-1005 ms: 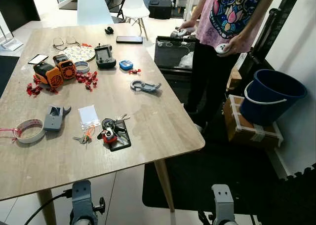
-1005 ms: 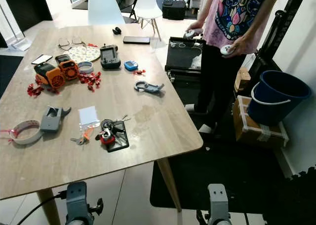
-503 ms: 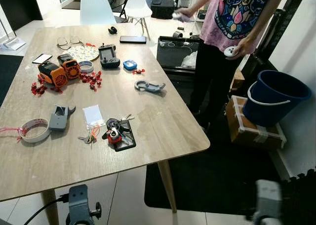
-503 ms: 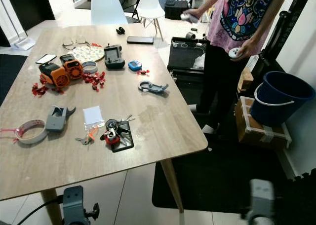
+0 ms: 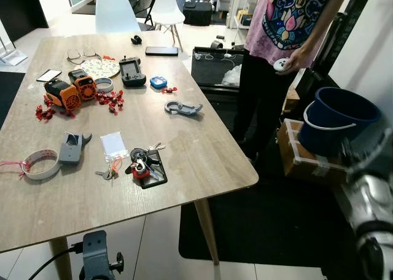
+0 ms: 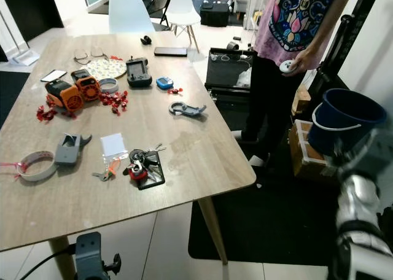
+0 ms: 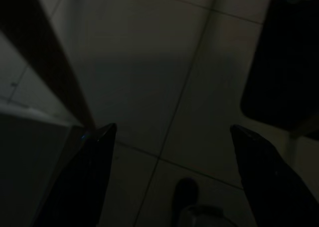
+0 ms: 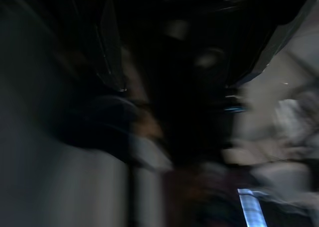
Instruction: Hang keys on a hook
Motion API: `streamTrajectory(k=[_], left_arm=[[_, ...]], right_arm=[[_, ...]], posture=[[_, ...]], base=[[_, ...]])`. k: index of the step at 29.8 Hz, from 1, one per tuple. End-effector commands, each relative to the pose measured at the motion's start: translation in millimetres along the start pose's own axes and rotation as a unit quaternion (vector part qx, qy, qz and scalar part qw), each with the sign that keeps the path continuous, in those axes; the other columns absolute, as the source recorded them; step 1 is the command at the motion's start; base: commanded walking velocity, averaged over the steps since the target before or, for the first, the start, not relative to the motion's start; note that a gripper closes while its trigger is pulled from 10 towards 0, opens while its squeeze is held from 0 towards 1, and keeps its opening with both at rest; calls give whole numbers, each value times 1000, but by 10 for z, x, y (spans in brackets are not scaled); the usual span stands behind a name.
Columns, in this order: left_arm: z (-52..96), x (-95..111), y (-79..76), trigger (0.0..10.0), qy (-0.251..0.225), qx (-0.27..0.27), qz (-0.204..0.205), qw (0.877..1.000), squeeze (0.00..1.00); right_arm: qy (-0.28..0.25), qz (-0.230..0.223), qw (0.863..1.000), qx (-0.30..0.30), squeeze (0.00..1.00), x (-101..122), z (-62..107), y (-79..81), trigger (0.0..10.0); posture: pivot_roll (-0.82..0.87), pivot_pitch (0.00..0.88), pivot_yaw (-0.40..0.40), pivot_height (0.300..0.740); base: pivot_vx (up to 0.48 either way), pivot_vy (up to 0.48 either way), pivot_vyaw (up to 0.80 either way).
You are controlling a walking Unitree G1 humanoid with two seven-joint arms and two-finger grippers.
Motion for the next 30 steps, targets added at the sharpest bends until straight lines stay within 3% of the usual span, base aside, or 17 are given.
streamTrajectory(k=[1,4,8,10,11,15,16,17,19,20,21,22,23,24,25,27,30], left_arm=[[13,-52,26,10000,8,2,-5,1000,0],[21,-51,33,10000,4,4,0,1000,0],[35,-58,66,10000,-4,9,3,1000,0],[53,-73,106,10000,-11,11,5,1000,0],[70,-91,139,10000,-15,11,5,1000,0],[84,-107,169,10000,-18,10,5,1000,0],[89,-112,182,10000,-19,10,6,1000,0],[89,-112,182,10000,-19,10,6,1000,0],[101,-120,211,10000,-23,6,1,1000,0],[105,-117,206,10000,-27,-3,-4,1000,0],[105,-117,206,10000,-27,-3,-4,1000,0],[107,-114,202,10000,-30,-9,-7,999,0],[107,-114,202,10000,-30,-9,-7,999,0],[118,-92,166,10000,-43,-31,-27,998,0],[118,-92,166,10000,-43,-31,-27,998,0],[164,-76,123,10000,-68,-78,-81,991,0],[218,-89,135,10000,-85,-118,-125,981,0]], right_arm=[[19,-9,997,70,0,-72,-27,269,10000],[24,-7,989,143,0,-132,-29,601,10000],[26,-10,994,105,0,-192,3,492,10000],[45,-14,999,17,0,-303,99,127,10000],[69,-13,996,-56,0,-429,253,-208,10000],[95,-10,990,-108,0,-571,444,-472,10000],[124,-11,980,-152,0,-722,643,-670,10000],[124,-11,980,-152,0,-722,643,-670,10000],[226,3,949,-219,0,-1141,1165,-951,10000],[293,17,929,-224,0,-1373,1434,-981,10000],[293,17,929,-224,0,-1373,1434,-981,10000],[335,26,915,-223,0,-1506,1600,-981,10000],[335,26,915,-223,0,-1506,1600,-981,10000],[402,48,894,-191,0,-1723,1834,-887,10000],[402,48,894,-191,0,-1723,1834,-887,10000],[482,74,863,-128,0,-2010,2179,-676,10000],[508,76,852,-99,0,-2137,2335,-528,10000]], posture=[[55,21,-29,740],[65,24,-40,740],[70,28,-46,740],[74,33,-50,740],[74,36,-50,740],[75,38,-48,740],[75,39,-47,740],[75,39,-47,740],[73,41,-37,740],[71,42,-34,740],[71,42,-34,740],[71,42,-34,740],[71,42,-34,740],[65,43,-28,740],[65,43,-28,740],[68,44,-28,740],[70,43,-28,740]], base=[[0,0,0],[0,0,0],[0,0,0],[0,0,0],[0,0,0],[0,0,0],[0,0,0],[0,0,0],[0,0,0],[0,0,0],[0,0,0],[0,0,0],[0,0,0],[0,0,0],[0,0,0],[0,0,0],[0,0,0]])
Point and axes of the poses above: a point about 5 cm out from each wrist's last joint towards the gripper, its own z axis pointing back from the gripper into the wrist, its own x axis along the axis of the wrist's last joint, y = z × x, the point moved 2 cm from there along -z, pointing out of the wrist towards the gripper, and after that the axes turned 4 degrees about -z, right-handed, at the moved point
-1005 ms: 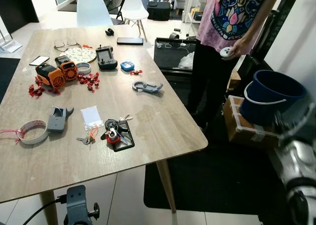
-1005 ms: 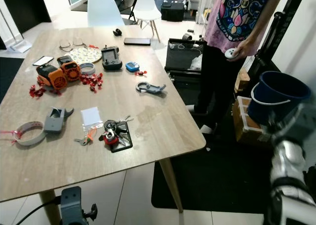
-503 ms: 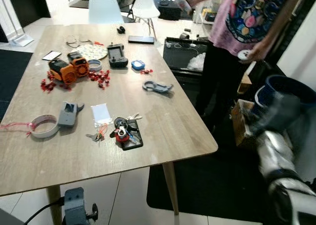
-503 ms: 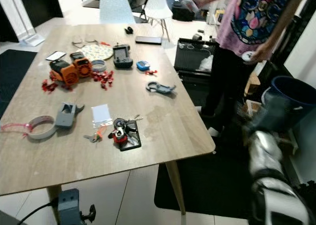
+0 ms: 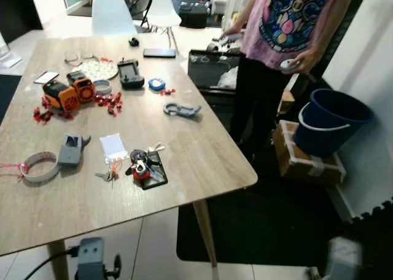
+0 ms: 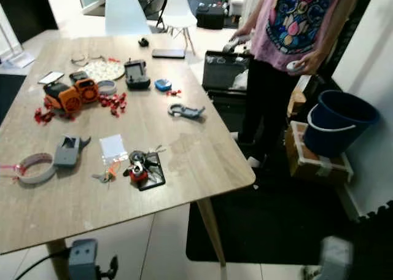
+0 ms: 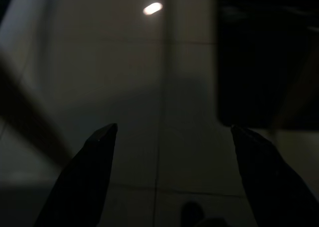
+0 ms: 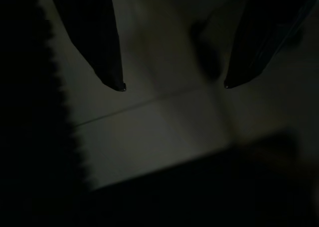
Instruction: Hang keys on a hook
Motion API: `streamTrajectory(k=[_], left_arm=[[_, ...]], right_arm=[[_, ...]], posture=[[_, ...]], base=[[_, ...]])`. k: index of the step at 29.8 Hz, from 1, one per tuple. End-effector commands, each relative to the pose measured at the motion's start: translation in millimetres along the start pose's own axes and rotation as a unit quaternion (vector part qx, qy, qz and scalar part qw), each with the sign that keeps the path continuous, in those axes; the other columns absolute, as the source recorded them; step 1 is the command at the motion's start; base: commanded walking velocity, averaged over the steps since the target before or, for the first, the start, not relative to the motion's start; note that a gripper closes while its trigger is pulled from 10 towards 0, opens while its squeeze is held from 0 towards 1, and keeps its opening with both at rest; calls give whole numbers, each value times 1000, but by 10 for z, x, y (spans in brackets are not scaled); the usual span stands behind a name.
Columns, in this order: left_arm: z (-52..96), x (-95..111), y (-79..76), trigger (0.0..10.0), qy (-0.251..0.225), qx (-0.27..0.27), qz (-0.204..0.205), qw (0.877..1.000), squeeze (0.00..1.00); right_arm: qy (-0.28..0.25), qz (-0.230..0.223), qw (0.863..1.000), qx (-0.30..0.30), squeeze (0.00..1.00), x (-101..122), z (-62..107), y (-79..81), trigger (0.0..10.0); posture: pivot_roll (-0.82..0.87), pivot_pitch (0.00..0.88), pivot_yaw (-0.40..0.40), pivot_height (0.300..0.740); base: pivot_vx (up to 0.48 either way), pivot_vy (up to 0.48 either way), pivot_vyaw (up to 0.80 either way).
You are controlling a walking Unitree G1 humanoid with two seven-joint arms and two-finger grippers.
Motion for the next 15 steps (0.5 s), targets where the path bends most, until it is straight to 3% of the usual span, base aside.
streamTrajectory(k=[1,5,8,12,15], left_arm=[[67,-51,53,10000,0,-26,-33,999,0],[147,-82,184,10000,-7,-31,-48,998,51],[164,-88,210,10000,-9,-28,-46,998,43],[179,-53,211,10000,-27,-28,-44,998,4],[190,28,133,10000,-59,-60,-60,995,0]], right_arm=[[-2,16,1000,-2,0,27,1,-30,10000],[17,79,996,40,0,-121,2,202,10000],[22,107,993,53,0,-152,4,260,10000],[24,142,987,72,0,-160,2,357,10000],[23,158,984,81,0,-150,0,391,10000]], posture=[[70,43,-28,740],[73,44,-35,740],[75,44,-38,740],[78,47,-44,740],[76,47,-46,740]], base=[[0,0,0],[0,0,0],[0,0,0],[0,0,0],[0,0,0]])
Point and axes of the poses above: a point about 5 cm out from each wrist's last joint towards the gripper, its own z axis pointing back from the gripper into the wrist, its own x axis along the axis of the wrist's last joint, y = z × x, the point moved 2 cm from there along -z, pointing out of the wrist towards the gripper, and after that the axes turned 4 degrees about -z, right-handed, at the moved point
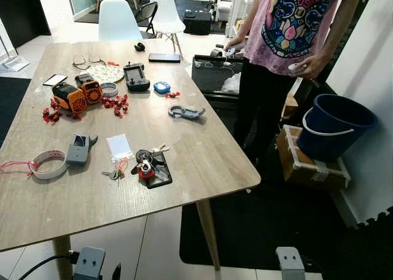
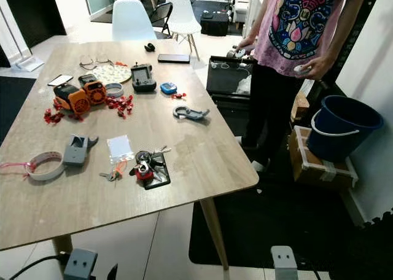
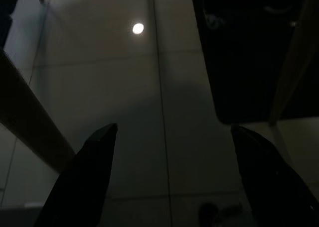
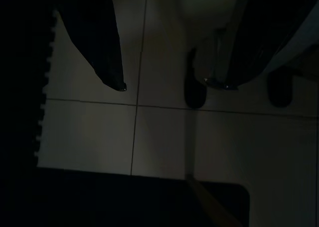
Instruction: Hang keys on a hook
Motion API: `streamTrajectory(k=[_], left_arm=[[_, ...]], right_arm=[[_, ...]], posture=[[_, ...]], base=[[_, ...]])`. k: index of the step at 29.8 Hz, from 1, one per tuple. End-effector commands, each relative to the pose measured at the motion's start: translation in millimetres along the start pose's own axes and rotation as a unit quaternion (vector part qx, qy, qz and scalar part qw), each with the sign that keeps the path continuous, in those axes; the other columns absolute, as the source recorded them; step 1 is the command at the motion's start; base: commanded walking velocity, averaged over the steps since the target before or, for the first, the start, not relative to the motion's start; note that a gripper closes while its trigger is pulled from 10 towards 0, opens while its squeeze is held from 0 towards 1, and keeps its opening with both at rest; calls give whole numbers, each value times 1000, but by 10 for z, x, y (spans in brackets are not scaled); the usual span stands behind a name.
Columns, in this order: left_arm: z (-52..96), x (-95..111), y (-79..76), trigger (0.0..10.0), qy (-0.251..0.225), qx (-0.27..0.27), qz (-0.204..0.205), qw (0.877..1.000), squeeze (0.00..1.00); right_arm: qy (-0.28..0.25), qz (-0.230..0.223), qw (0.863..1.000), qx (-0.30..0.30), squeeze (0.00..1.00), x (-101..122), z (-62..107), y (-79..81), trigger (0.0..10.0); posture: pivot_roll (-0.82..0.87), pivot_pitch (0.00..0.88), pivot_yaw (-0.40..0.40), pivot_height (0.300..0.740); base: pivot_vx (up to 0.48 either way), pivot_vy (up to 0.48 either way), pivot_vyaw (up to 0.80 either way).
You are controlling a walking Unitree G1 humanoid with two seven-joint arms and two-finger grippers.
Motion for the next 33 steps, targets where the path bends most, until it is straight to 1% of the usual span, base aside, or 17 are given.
streamTrajectory(k=[1,4,5,9,11,12,14,15,17,18,20,22,23,26,30,32,33], left_arm=[[19,32,-5,10000,-15,-18,-15,1000,0],[68,98,-104,10000,-48,-84,-24,995,0],[68,98,-104,10000,-48,-84,-24,995,0],[299,99,-236,10000,-63,-245,-78,964,0],[299,99,-236,10000,-63,-245,-78,964,0],[345,109,-231,10000,-67,-263,-86,958,0],[443,282,-132,10000,-99,-297,-97,945,0],[443,282,-132,10000,-99,-297,-97,945,0],[533,448,-82,10000,-124,-328,-98,931,0],[533,448,-82,10000,-124,-328,-98,931,0],[617,610,-27,10000,-148,-347,-94,922,0],[668,729,38,10000,-162,-351,-87,918,0],[668,729,38,10000,-162,-351,-87,918,0],[713,849,197,10000,-169,-346,-69,920,0],[712,892,248,10000,-175,-339,-65,922,0],[689,1118,395,10000,-209,-312,-43,926,0],[689,1118,395,10000,-209,-312,-43,926,0]], right_arm=[[2,9,1000,3,0,-9,3,0,10000],[0,22,1000,8,0,1,2,8,10000],[0,22,1000,8,0,1,2,8,10000],[3,34,999,8,0,-15,8,-10,10000],[3,34,999,8,0,-15,8,-10,10000],[4,35,999,8,0,-20,10,-16,10000],[5,35,999,7,0,-35,15,-30,10000],[5,35,999,7,0,-35,15,-30,10000],[6,35,999,6,0,-44,17,-34,10000],[6,35,999,6,0,-44,17,-34,10000],[7,33,999,7,0,-54,18,-27,10000],[8,32,999,8,0,-59,17,-18,10000],[8,32,999,8,0,-59,17,-18,10000],[8,31,999,9,0,-57,14,-5,10000],[8,31,999,10,0,-53,13,-4,10000],[7,32,999,10,0,-38,11,-7,10000],[7,32,999,10,0,-38,11,-7,10000]], posture=[[76,47,-46,740],[74,47,-47,740],[74,47,-47,740],[74,48,-46,740],[74,48,-46,740],[74,48,-46,740],[72,53,-43,740],[72,53,-43,740],[73,53,-41,740],[73,53,-41,740],[72,51,-40,740],[73,52,-40,740],[73,52,-40,740],[76,50,-42,740],[76,50,-43,740],[78,51,-46,740],[78,51,-46,740]], base=[[0,0,0],[0,0,0],[0,0,0],[0,0,0],[0,0,0],[0,0,0],[0,0,0],[0,0,0],[0,0,0],[0,0,0],[0,0,0],[0,0,0],[0,0,0],[0,0,0],[0,0,0],[0,0,0],[0,0,0]])
Point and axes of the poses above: a point about 5 cm out from each wrist's last joint towards the gripper, its own z axis pointing back from the gripper into the wrist, its own x axis along the axis of the wrist's last joint, y = z × x, the point moved 2 cm from there along -z, pointing out of the wrist towards the gripper, and after that the axes turned 4 degrees about -z, right-handed, at the moved point
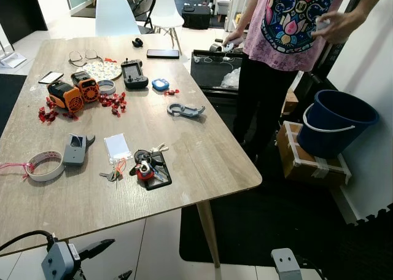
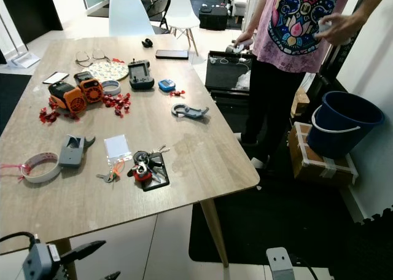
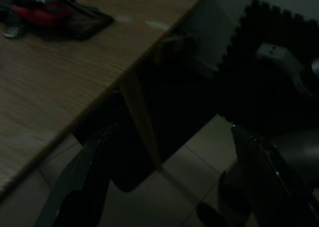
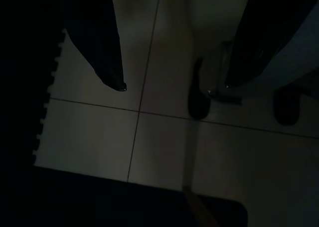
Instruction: Hang keys on a hook
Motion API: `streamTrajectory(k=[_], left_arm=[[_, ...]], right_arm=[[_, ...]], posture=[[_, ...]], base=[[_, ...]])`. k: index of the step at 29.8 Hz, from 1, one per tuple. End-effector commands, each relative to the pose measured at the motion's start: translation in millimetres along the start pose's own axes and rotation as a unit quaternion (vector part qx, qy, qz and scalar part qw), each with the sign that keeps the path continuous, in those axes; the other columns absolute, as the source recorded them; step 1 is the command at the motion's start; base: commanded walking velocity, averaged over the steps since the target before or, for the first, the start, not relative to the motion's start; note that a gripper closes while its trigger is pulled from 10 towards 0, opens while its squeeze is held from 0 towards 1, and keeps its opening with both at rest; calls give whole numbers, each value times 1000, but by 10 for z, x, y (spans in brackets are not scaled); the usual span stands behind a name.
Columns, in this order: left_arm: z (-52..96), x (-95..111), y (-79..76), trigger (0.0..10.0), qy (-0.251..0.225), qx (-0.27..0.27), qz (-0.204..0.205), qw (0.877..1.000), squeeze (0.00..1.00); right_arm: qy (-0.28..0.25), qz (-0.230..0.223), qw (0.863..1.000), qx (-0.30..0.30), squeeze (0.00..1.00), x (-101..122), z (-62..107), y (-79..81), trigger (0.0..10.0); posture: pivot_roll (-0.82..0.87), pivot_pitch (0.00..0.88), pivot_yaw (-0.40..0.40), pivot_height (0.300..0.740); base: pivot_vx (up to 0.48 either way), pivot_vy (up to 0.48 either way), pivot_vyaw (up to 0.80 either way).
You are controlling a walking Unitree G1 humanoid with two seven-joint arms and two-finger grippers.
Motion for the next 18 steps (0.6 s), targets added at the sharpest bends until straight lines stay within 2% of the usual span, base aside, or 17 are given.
streamTrajectory(k=[1,3,5,6,8,9,11,12,14,15,16,17,18], left_arm=[[-23,222,159,10000,-31,19,-7,999,0],[-184,566,291,10000,-95,35,-10,995,0],[-351,806,331,10000,-129,40,4,991,0],[-351,806,331,10000,-129,40,4,991,0],[-488,904,360,10000,-139,57,18,988,0],[-488,904,360,10000,-139,57,18,988,0],[-682,937,391,10000,-125,91,10,988,0],[-682,937,391,10000,-125,91,10,988,0],[-854,922,514,10000,-105,165,-28,980,0],[-931,851,585,10000,-70,204,-67,974,0],[-931,851,585,10000,-70,204,-67,974,0],[-976,804,624,10000,-47,225,-95,969,0],[-1065,720,651,10000,-22,256,-101,961,0]], right_arm=[[1,3,1000,0,0,0,3,-17,10000],[2,6,1000,0,0,6,3,-24,10000],[0,5,1000,0,0,19,1,-25,10000],[0,5,1000,0,0,19,1,-25,10000],[-2,2,1000,0,0,36,-3,-18,10000],[-2,2,1000,0,0,36,-3,-18,10000],[-4,0,1000,0,0,47,-6,-13,10000],[-4,0,1000,0,0,47,-6,-13,10000],[-4,-1,1000,0,0,51,-7,-9,10000],[-4,-1,1000,0,0,50,-8,-5,10000],[-4,-1,1000,0,0,50,-8,-5,10000],[-4,0,1000,1,0,49,-8,-2,10000],[-3,1,1000,2,0,47,-9,5,10000]], posture=[[78,50,-47,740],[80,46,-47,740],[78,45,-42,740],[78,45,-42,740],[75,43,-39,740],[75,43,-39,740],[74,42,-35,740],[74,42,-35,740],[76,42,-35,740],[78,43,-41,740],[78,43,-41,740],[78,43,-41,740],[76,43,-44,740]], base=[[0,0,0],[0,0,0],[0,0,0],[0,0,0],[0,0,0],[0,0,0],[0,0,0],[0,0,0],[0,0,0],[0,0,0],[0,0,0],[0,0,0],[0,0,0]])
Point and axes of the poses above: a point about 5 cm out from each wrist's last joint towards the gripper, its own z axis pointing back from the gripper into the wrist, its own x axis along the axis of the wrist's last joint, y = z × x, the point moved 2 cm from there along -z, pointing out of the wrist towards the gripper, and after that the axes turned 4 degrees about -z, right-handed, at the moved point
